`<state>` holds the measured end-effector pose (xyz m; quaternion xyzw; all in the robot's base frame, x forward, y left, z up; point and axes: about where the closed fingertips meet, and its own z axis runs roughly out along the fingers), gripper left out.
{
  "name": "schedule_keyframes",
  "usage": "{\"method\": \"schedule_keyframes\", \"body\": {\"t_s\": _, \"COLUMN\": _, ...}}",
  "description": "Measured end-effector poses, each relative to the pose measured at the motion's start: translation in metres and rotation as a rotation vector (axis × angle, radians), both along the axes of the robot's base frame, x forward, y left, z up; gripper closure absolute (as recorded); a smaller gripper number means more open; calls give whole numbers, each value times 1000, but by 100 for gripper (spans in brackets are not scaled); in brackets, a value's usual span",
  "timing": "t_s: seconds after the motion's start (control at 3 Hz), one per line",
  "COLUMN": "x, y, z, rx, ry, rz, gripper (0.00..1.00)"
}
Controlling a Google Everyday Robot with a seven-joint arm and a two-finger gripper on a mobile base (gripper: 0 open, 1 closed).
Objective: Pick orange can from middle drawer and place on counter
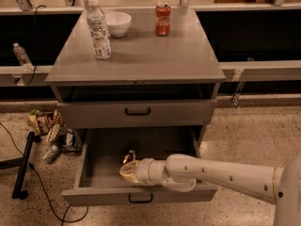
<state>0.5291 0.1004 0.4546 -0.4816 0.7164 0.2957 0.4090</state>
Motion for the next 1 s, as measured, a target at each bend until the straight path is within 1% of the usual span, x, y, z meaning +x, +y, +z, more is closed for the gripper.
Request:
{"method": "schedule_keyframes", "body": {"t_s": 0.33, "x": 6, "y": 0, "z": -3, "rx": 12, "ry": 18, "rz": -24, "gripper": 67}}
{"method": "schedule_keyframes", "body": {"t_s": 0.67, "x": 16, "y": -8, "z": -5, "rx": 35, "ry": 35, "rz": -86, "gripper": 44}}
{"method": "schedule_keyframes", "body": {"t_s": 1.0, "x": 30, "y": -35, "z": -4, "rx": 29, "ry": 20, "rz": -193, "gripper": 13}}
